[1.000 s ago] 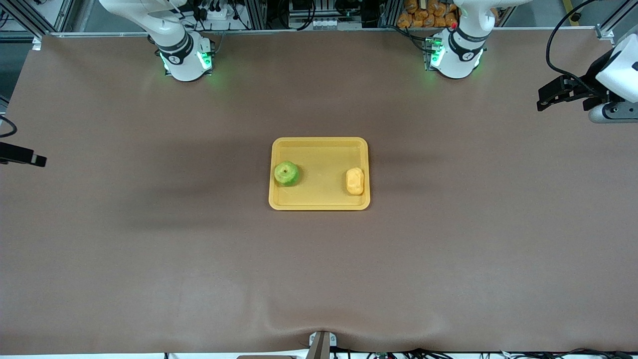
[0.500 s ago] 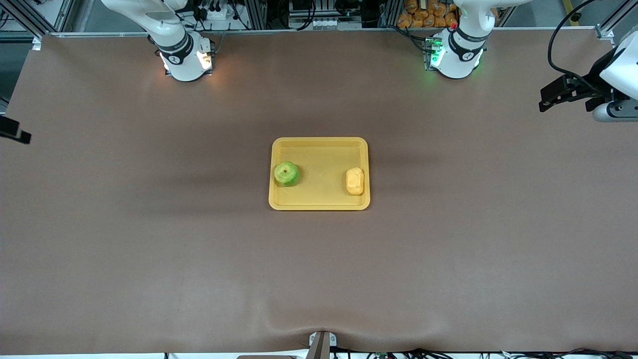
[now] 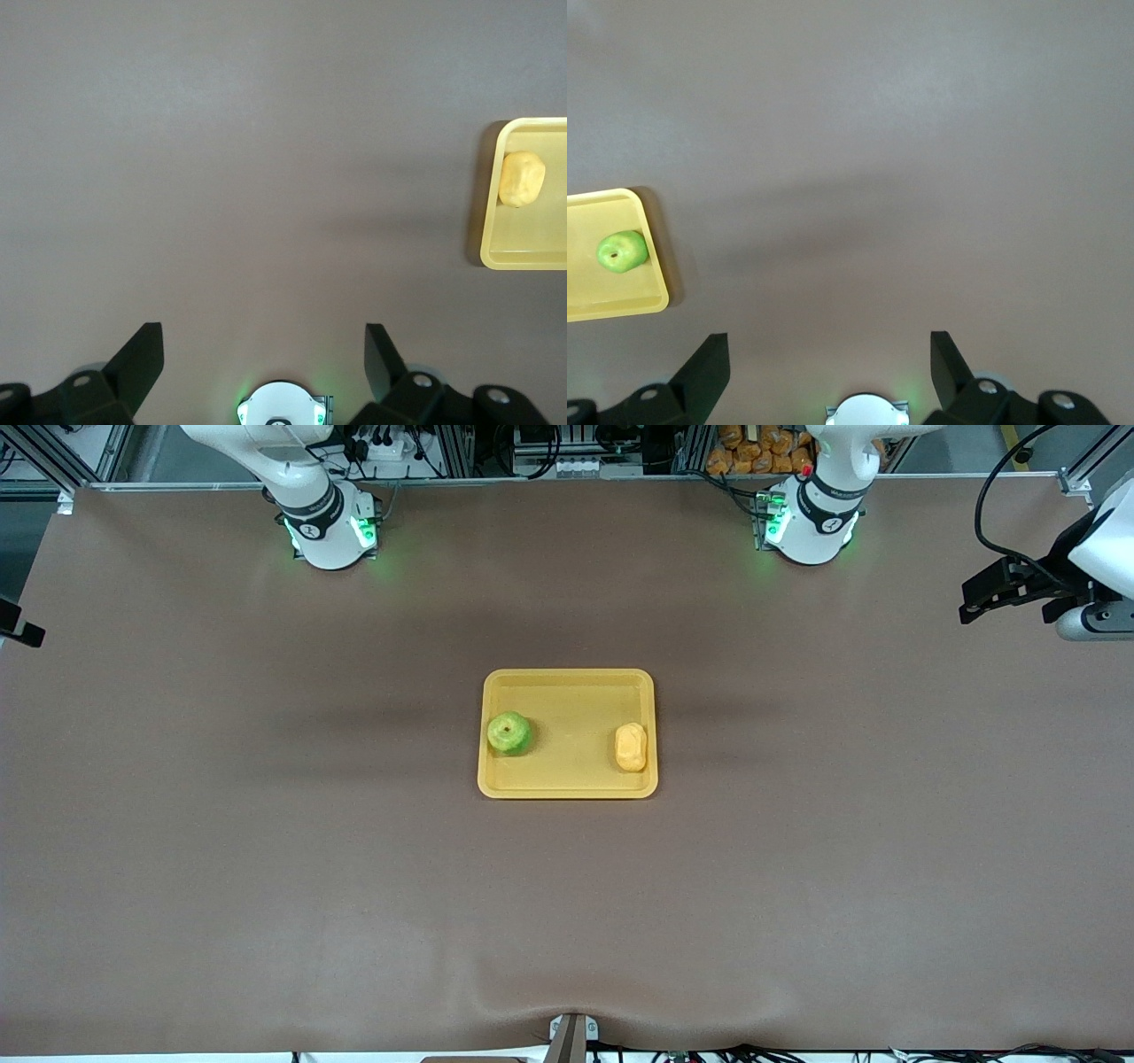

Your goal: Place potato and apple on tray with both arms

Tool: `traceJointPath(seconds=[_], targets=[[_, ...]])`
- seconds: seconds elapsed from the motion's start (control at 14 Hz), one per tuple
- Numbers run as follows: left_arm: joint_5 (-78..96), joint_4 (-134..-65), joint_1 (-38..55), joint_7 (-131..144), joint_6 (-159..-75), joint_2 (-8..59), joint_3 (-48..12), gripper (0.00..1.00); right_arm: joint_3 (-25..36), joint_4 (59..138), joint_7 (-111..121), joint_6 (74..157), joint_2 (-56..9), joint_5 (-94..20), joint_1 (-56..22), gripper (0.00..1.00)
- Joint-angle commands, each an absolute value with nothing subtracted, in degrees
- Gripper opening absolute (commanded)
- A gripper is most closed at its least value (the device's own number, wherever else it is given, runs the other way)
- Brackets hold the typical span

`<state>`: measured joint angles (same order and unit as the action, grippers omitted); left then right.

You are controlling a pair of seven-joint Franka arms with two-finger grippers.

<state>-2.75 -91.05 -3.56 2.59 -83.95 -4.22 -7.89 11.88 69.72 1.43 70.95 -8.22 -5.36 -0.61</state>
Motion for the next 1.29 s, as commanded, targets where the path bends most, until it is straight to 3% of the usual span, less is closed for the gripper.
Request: traceJointPath(seconds=[0.0,0.21,1.21], targets=[[-2.46,-89.91,-3.96,1.76,-83.94,-4.22,-7.91,1.00,7.93,78.81,-2.45,74.60,-1.69,-3.00,0.52,1.00],[-2.29,-88.69,-3.95,2.81,-83.59,-3.78,-7.91,1.00,5.81,86.47,-2.55,79.53,3.68,-0.62,0.70,1.00],[-2.81,-88.68,-3.96,2.29,-83.58,-3.60,-7.91,1.00,3.95,89.12,-1.93,81.74,5.19,2.02,1.58,1.00]])
